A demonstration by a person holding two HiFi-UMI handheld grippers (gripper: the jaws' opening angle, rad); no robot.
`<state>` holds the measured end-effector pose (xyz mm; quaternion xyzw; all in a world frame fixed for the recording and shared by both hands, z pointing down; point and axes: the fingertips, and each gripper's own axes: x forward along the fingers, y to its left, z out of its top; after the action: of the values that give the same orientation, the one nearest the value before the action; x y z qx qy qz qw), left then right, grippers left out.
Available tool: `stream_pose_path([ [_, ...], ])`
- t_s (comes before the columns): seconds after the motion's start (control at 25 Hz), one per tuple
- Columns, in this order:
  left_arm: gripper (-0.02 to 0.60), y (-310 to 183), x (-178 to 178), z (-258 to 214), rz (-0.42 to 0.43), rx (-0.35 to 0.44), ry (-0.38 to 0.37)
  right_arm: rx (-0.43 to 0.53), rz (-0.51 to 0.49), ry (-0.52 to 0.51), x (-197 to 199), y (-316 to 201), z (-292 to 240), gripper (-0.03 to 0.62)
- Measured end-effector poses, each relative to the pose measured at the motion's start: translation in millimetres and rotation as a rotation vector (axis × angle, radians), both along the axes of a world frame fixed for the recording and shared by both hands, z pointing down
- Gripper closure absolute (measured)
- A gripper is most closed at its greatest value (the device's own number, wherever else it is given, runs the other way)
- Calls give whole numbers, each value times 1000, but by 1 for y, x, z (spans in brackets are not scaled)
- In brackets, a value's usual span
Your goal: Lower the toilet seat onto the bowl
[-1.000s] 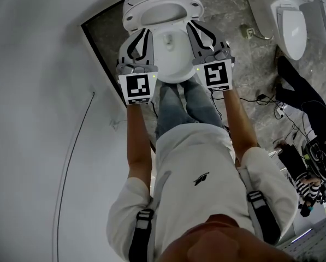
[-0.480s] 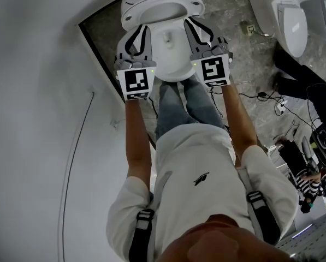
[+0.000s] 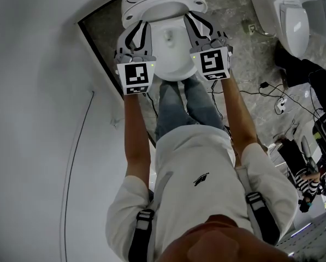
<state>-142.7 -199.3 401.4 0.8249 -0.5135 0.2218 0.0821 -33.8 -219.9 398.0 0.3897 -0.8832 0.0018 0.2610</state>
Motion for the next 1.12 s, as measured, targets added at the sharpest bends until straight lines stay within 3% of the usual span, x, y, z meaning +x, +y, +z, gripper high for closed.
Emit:
stream_pose_path([
  [0.24,540,-11,-1,11,15,-15,-11,-6,-1,-6,-2,-10,4,559],
  [0.32,476,-16,-1,15,15,-21,-12,-10,2,9,0,-15,7,559],
  [0.64,469,-29,-4,25,28,-32,-31,-23,4,43,-2,-27,21,557],
  [0.8,448,-38,-2,30,38,-46,-30,-21,1,45,-1,-36,23,537],
  [0.88,440,-43,-1,35,42,-48,-36,-19,1,49,1,-41,26,497],
  [1.12,428,-46,-6,42,48,-53,-42,-22,3,68,-2,-48,36,482],
])
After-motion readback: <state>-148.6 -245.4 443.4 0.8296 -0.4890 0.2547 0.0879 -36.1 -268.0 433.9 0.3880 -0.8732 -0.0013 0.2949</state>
